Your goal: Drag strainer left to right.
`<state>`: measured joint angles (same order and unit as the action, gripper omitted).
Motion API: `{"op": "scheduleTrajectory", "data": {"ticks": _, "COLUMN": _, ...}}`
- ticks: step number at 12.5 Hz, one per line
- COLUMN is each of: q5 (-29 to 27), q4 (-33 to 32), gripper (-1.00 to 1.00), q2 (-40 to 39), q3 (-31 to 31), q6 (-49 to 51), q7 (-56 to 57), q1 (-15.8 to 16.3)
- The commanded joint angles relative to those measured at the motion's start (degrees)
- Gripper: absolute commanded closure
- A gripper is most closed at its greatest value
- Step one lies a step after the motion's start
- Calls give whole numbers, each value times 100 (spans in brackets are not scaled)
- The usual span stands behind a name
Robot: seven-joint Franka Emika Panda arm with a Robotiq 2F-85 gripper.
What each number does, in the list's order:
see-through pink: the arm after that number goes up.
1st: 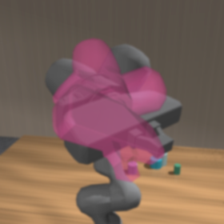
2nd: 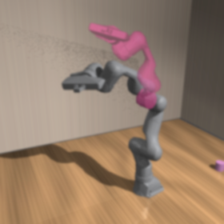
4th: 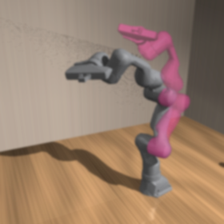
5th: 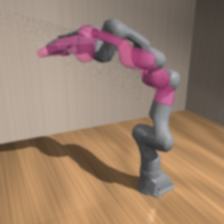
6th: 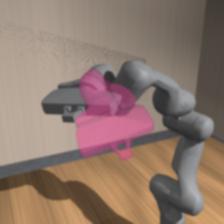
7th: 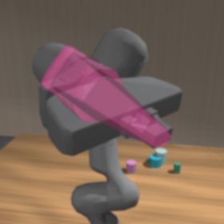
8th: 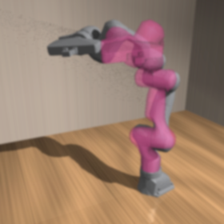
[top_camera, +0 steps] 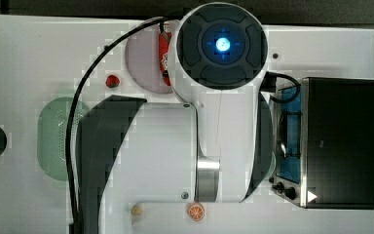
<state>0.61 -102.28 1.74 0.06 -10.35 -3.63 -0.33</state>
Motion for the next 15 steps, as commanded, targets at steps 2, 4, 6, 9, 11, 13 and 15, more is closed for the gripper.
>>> {"op": "scheduleTrajectory", "data": {"ticks": 2, "q5": 166, "q4": -1455, "gripper": -82, "q2": 2827, "q3": 420, "q6": 1444, "q7": -443, "q1": 122}}
{"op": "scheduleTrajectory", "data": {"ticks": 4, "q5": 163, "q4": -1459, "gripper": -100, "q2": 2807, "q3": 401, "q6": 1394, "q7": -444, "q1": 133}}
{"op": "scheduleTrajectory", "data": {"ticks": 6, "q5": 134, "q4": -1469, "gripper": -100, "q2": 2692, "q3": 227, "q6": 1282, "q7": -444, "q1": 216}}
{"op": "scheduleTrajectory", "data": {"ticks": 9, "q5": 68, "q4": -1559, "gripper": -100, "q2": 2341, "q3": -424, "q6": 955, "q7": -695, "q1": 358}}
{"op": "scheduleTrajectory", "data": {"ticks": 11, "q5": 68, "q4": -1664, "gripper": -100, "q2": 1996, "q3": -1018, "q6": 464, "q7": -1331, "q1": 386}}
{"op": "scheduleTrajectory", "data": {"ticks": 13, "q5": 68, "q4": -1757, "gripper": -100, "q2": 1564, "q3": -1641, "q6": -103, "q7": -2362, "q1": 405}}
{"op": "scheduleTrajectory", "data": {"ticks": 15, "q5": 68, "q4": -1774, "gripper": -100, "q2": 1050, "q3": -2219, "q6": -725, "q7": -3492, "q1": 416}}
